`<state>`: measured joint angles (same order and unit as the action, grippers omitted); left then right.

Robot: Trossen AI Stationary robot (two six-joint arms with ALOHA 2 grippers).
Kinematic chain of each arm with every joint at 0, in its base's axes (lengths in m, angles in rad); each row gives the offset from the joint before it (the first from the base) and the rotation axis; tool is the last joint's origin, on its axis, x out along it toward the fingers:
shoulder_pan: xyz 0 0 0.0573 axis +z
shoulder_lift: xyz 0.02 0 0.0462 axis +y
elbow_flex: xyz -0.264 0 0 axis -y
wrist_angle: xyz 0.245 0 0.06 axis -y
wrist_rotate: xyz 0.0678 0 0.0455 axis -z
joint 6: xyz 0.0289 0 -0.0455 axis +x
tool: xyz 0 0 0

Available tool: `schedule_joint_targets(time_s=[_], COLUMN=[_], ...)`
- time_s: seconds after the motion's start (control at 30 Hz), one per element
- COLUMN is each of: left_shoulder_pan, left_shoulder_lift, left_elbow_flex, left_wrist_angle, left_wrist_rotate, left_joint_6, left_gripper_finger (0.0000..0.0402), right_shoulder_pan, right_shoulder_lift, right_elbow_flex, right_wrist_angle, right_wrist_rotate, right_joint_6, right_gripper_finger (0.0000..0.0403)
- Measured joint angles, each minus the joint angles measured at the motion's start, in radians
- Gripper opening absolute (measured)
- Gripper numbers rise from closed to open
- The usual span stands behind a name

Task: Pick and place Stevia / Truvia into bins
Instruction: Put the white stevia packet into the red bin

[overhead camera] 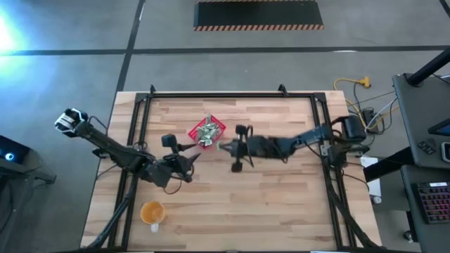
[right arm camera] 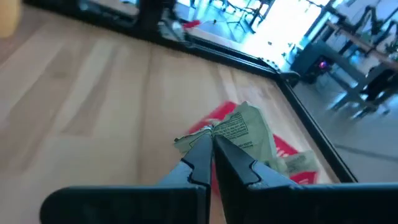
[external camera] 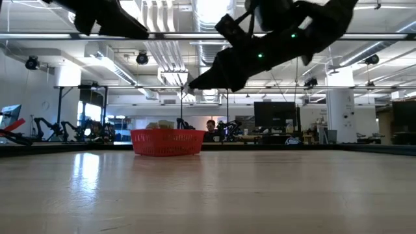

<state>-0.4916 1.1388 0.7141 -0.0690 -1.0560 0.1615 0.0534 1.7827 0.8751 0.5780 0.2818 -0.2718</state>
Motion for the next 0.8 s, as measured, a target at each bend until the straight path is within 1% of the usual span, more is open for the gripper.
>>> schedule_joint_targets(time_s=[0.13, 0.23, 0.3, 0.4, 0.5, 0.67, 0.8], left_shoulder_pan=[-0.029, -0.04, -0.045, -0.049, -0.048, -0.052, -0.063], left_shoulder_lift=[-0.036, -0.06, -0.065, -0.068, -0.068, -0.066, -0.066], left_elbow_flex=[-0.001, -0.001, -0.001, -0.002, -0.002, -0.002, -0.002], left_wrist_angle=[-0.046, -0.07, -0.073, -0.077, -0.079, -0.081, -0.088], left_wrist_rotate=[-0.005, -0.005, -0.008, -0.006, -0.004, -0.004, -0.003], left_joint_6=[-0.029, -0.051, -0.052, -0.052, -0.051, -0.051, -0.052], left_gripper_finger=[0.0162, 0.0162, 0.0162, 0.0162, 0.0162, 0.0162, 0.0162], right_shoulder_pan=[-0.11, -0.181, -0.219, -0.258, -0.28, -0.289, -0.292], right_shoulder_lift=[0.007, 0.009, 0.009, 0.01, 0.04, 0.16, 0.251], right_elbow_flex=[0.049, 0.093, 0.127, 0.179, 0.243, 0.387, 0.525], right_wrist_angle=[-0.001, -0.01, -0.041, -0.11, -0.165, -0.277, -0.453], right_wrist_rotate=[-0.129, -0.235, -0.28, -0.283, -0.283, -0.284, -0.284], right_joint_6=[0.06, 0.14, 0.195, 0.257, 0.301, 0.321, 0.301], right_gripper_finger=[0.0009, 0.0008, 0.0009, 0.0009, 0.0009, 0.0008, 0.0009])
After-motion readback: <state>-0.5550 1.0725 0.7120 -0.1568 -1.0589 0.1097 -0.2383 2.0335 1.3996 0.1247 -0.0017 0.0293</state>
